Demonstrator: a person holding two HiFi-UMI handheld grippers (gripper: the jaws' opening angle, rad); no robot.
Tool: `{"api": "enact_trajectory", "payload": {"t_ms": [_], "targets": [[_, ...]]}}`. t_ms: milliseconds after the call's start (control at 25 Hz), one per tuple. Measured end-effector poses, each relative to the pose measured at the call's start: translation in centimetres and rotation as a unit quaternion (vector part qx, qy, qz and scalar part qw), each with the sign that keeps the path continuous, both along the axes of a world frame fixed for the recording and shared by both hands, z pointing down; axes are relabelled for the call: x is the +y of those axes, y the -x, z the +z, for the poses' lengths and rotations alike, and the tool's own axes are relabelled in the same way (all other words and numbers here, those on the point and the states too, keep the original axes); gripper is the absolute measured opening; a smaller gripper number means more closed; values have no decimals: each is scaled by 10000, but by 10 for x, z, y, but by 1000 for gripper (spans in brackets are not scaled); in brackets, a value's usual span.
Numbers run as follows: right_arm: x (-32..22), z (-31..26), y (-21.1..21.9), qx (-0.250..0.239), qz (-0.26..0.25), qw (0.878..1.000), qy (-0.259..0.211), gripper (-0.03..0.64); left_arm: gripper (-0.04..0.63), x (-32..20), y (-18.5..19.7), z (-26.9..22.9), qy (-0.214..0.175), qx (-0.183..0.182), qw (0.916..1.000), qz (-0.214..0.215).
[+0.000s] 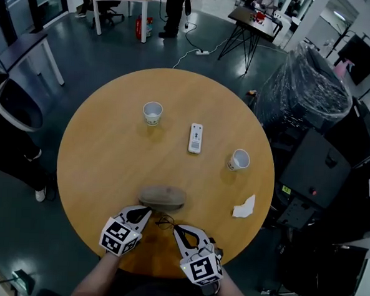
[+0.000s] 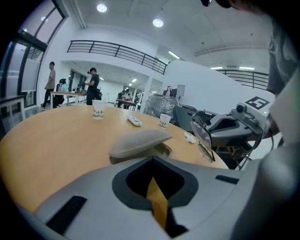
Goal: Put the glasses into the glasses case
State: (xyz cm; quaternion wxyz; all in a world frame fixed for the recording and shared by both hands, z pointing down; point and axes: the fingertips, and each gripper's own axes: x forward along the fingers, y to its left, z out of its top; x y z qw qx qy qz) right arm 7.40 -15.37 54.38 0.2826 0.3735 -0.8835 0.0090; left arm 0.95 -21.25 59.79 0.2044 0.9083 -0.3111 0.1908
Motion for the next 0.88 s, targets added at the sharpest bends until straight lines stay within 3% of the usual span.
{"api": "enact_trajectory", "payload": {"t_ms": [480, 680, 880], "targets": [[-18, 27, -6, 929, -343, 9949, 179, -9, 6, -8, -4, 17, 296, -139, 9995, 21], [-26, 42, -8, 1697, -680, 9830, 149, -9, 6, -9, -4, 18, 336, -130, 9993, 26], [-41, 47, -7, 2099, -802, 9744, 115, -9, 6, -10, -5, 18, 319, -131, 9994, 12]]}}
